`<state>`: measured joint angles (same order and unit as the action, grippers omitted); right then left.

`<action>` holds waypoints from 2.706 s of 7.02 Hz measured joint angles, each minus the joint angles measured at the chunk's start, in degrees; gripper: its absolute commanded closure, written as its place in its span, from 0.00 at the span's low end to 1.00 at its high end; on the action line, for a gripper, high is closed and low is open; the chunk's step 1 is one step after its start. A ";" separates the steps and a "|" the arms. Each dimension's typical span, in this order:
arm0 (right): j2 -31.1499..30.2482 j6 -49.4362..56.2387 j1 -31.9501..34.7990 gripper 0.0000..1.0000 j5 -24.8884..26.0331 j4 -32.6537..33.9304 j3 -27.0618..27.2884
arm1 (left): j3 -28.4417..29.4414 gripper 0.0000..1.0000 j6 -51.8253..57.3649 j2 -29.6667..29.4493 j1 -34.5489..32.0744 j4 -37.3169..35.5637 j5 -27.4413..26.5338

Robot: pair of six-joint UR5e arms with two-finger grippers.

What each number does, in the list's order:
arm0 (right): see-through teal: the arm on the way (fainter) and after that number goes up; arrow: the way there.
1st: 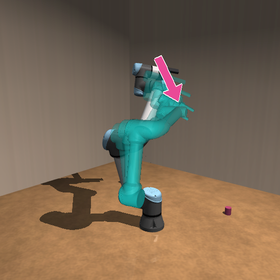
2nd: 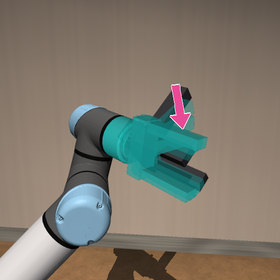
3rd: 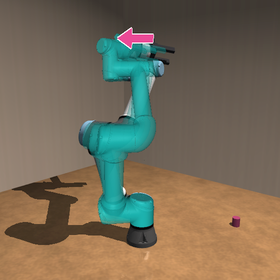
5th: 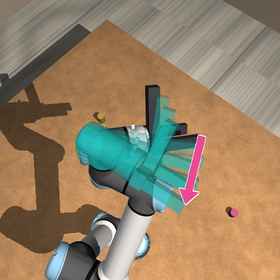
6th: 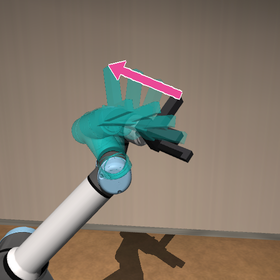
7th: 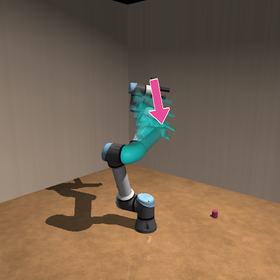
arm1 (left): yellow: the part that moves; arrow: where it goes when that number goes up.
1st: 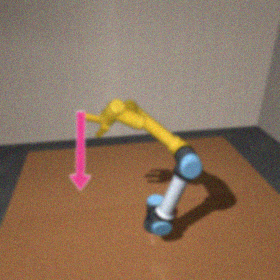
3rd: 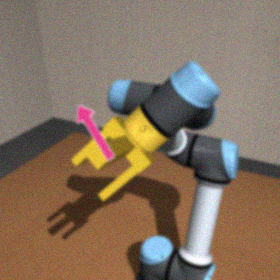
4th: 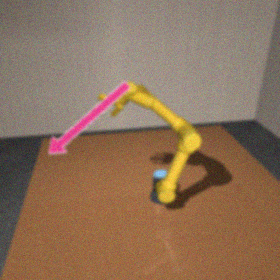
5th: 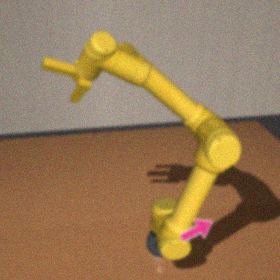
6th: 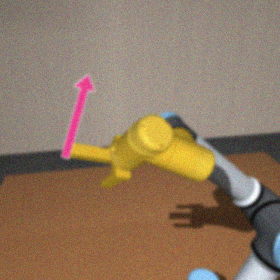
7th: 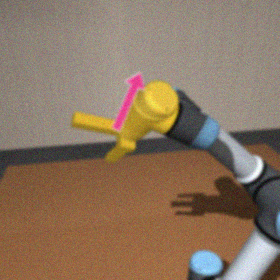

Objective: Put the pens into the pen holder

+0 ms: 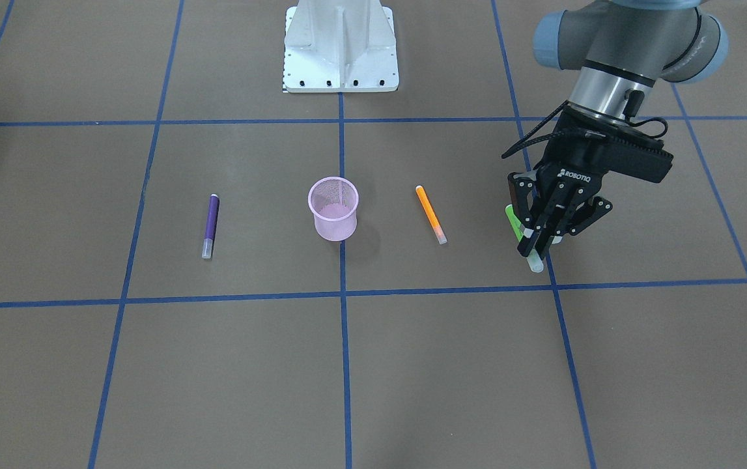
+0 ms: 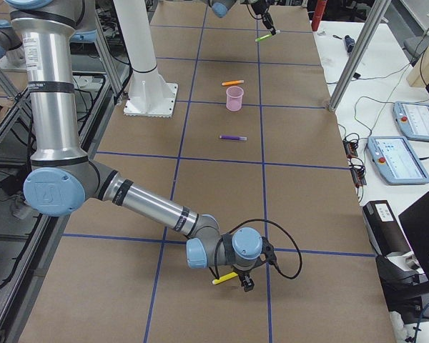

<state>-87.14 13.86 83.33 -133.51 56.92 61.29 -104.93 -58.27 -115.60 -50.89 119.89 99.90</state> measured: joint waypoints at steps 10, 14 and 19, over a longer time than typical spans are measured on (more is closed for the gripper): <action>1.02 -0.42 -1.79 0.52 0.12 0.29 -2.00 | 0.43 1.00 0.00 -0.06 0.02 -0.01 0.03; 1.03 -0.42 -1.85 0.76 0.97 0.29 -2.30 | 0.38 1.00 0.00 -0.06 0.09 -0.01 0.03; 1.02 -0.66 -1.81 1.00 0.77 0.25 -1.61 | 0.31 1.00 0.00 0.00 0.07 0.01 0.01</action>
<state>-86.11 13.21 81.52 -132.74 57.17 59.68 -104.62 -58.27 -115.60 -50.82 119.90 99.91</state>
